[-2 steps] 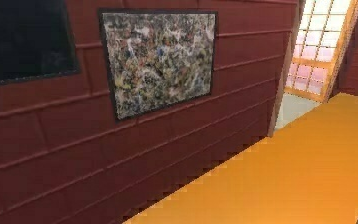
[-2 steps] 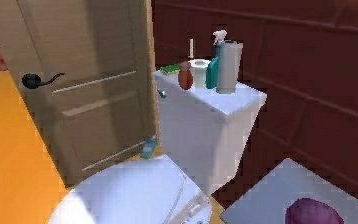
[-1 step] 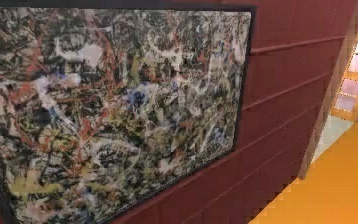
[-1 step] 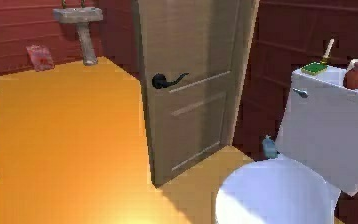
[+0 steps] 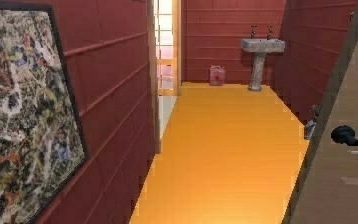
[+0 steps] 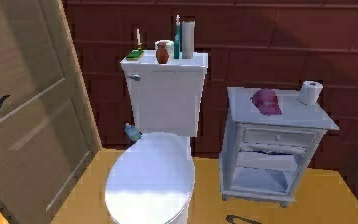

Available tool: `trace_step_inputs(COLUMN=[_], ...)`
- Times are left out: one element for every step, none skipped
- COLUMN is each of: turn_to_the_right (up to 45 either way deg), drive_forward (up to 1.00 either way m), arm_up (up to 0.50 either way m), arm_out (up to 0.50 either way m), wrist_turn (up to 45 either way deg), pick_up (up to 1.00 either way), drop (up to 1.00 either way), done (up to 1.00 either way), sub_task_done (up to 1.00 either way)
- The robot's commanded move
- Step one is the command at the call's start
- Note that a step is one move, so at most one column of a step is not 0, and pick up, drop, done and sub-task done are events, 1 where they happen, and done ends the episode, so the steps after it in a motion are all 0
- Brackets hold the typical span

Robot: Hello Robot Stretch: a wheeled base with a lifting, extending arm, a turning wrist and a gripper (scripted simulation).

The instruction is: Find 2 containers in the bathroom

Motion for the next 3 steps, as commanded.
trace_step_inputs(turn_to_the_right=[27.0, 0.0, 45.0], drive_forward=[0.0, 0.15, 0.0], arm_up=[0.0, 0.0, 0.0], arm_out=[0.0, 0.0, 0.0], wrist_turn=[0.0, 0.0, 0.0], pick_up=[0.0, 0.0, 0.0], drop=[0.0, 0.0, 0.0], done=[0.0, 0.0, 0.0], sub_task_done=[0.0, 0.0, 0.0])
